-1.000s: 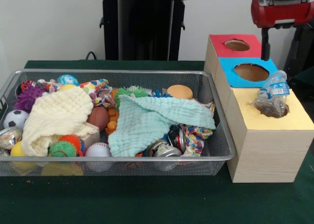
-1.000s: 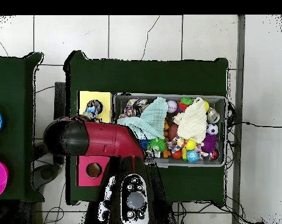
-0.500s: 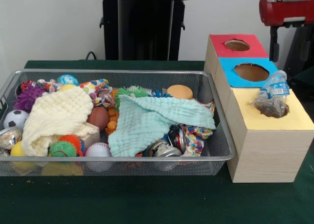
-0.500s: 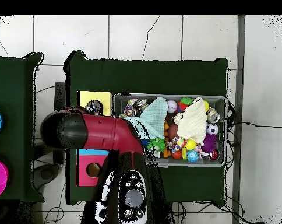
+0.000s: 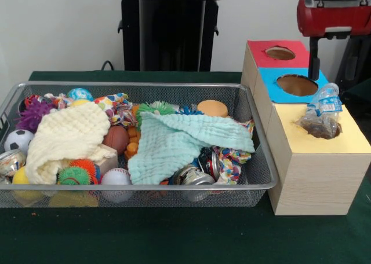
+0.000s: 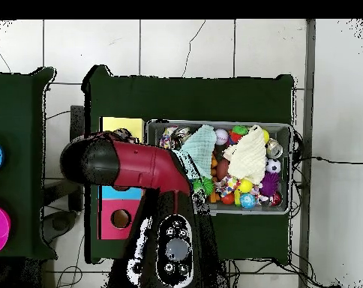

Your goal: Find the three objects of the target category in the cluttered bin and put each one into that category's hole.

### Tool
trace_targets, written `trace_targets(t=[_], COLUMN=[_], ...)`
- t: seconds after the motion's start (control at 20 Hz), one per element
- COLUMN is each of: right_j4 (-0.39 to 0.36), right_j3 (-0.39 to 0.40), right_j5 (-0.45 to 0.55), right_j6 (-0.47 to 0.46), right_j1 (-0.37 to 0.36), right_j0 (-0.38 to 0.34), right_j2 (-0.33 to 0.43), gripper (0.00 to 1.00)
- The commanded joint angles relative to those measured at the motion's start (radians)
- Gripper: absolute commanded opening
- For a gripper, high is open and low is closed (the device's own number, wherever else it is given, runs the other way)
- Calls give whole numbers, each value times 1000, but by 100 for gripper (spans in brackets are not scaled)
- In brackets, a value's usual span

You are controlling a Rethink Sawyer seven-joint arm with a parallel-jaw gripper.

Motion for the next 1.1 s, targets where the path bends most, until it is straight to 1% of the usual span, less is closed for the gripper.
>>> trace_targets(t=[0.05,0.6,0.9,1.1], right_j4=[-9,12,55,74], right_j3=[-25,-16,9,24], right_j5=[58,25,13,20], right_j6=[193,208,209,204], right_j1=[85,107,104,91], right_j0=[-7,5,-21,-27], right_j2=[-6,-5,42,55], gripper=[100,100,100,100])
